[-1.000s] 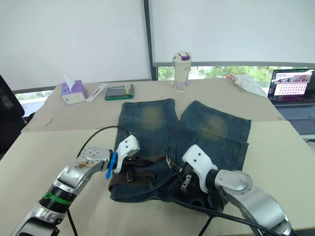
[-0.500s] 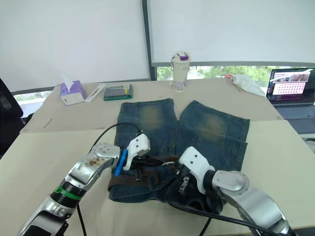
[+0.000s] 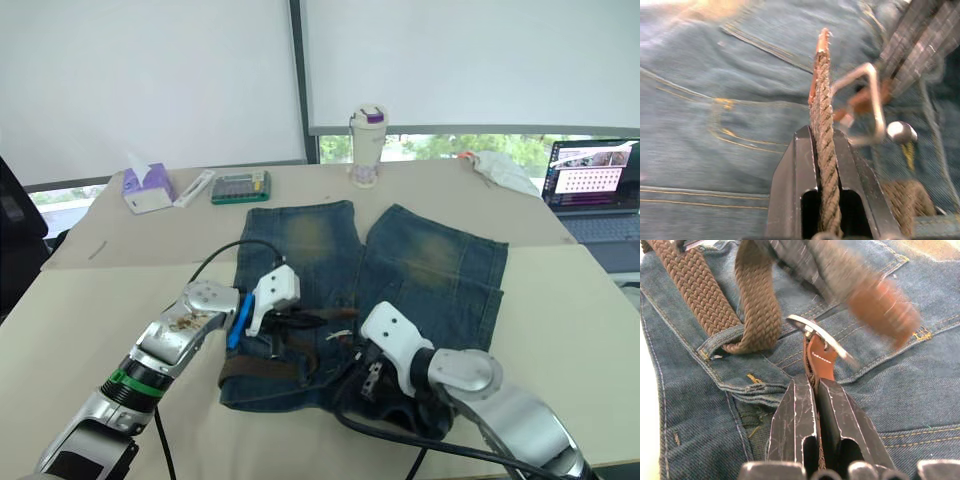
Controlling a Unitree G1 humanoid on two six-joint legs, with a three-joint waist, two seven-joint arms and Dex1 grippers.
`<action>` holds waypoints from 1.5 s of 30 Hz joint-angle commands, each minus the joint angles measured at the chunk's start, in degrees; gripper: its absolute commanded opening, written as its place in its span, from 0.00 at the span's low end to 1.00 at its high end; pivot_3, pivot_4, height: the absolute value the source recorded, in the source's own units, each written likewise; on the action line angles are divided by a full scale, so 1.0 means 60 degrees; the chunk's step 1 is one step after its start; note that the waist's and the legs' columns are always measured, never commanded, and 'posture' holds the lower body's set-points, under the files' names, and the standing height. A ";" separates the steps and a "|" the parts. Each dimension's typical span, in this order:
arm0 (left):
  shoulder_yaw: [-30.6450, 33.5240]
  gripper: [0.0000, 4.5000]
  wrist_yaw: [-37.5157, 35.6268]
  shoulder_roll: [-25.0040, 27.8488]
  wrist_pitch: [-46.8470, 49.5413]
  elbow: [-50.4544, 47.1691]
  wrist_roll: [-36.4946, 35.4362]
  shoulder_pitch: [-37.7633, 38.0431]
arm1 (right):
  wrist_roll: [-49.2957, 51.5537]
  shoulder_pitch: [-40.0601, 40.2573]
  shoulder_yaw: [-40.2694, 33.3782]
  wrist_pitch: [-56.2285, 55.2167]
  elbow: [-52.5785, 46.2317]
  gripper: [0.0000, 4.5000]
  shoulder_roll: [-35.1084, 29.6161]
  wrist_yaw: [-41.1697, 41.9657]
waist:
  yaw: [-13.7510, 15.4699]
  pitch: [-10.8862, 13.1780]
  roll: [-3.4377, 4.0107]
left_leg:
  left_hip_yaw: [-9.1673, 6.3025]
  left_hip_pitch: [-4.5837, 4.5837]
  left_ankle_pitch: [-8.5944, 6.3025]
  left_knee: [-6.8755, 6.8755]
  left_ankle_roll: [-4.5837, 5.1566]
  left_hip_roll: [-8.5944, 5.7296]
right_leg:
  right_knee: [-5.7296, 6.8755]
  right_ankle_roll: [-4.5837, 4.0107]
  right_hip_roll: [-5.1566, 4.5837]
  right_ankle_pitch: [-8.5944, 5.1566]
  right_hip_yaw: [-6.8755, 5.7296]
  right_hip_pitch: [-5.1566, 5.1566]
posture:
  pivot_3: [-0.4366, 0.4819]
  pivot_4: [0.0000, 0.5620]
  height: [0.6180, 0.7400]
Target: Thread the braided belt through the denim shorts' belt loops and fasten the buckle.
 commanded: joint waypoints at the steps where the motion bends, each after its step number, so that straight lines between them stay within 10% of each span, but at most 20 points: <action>1: 0.0991 0.00 -0.0084 0.0348 0.0838 -0.0594 -0.0902 0.0085 | 0.0063 0.0041 -0.0376 -0.0196 -0.0199 0.01 0.0235 -0.0183 | -0.0038 0.0000 0.0000 | 0.0000 0.0000 0.0000 0.0000 0.0000 0.0001 | 0.0000 0.0000 0.0002 0.0000 0.0000 -0.0001 | 0.48 0.27 1.00; 11: 0.0610 0.00 -0.1386 0.2957 0.1563 -0.2932 -0.1414 0.2321 | 0.0281 0.0006 -0.0761 -0.0055 0.0085 0.01 0.0780 -0.0373 | -0.0154 -0.0005 0.0010 | 0.0002 0.0013 -0.0001 -0.0008 0.0001 0.0022 | 0.0005 -0.0004 0.0009 -0.0003 0.0002 -0.0003 | 0.48 0.27 1.00; 27: -0.0206 0.00 0.1569 0.0465 0.0902 -0.1819 0.0181 0.2084 | 0.0769 -0.0060 -0.0914 0.0321 -0.0147 0.01 0.1045 -0.0534 | -0.0043 -0.0014 0.0001 | 0.0006 0.0008 -0.0004 -0.0007 0.0006 0.0009 | 0.0005 -0.0007 -0.0002 -0.0003 0.0008 0.0001 | 0.48 0.27 1.00; 45: 0.0434 0.00 0.1542 0.0058 0.1005 -0.2342 -0.0560 0.1963 | 0.1274 -0.0199 -0.1122 0.1265 0.0020 0.01 0.1232 -0.0886 | -0.0031 -0.0015 0.0001 | 0.0005 0.0007 -0.0004 -0.0004 0.0006 0.0006 | 0.0005 -0.0007 -0.0004 -0.0003 0.0009 0.0001 | 0.48 0.27 1.00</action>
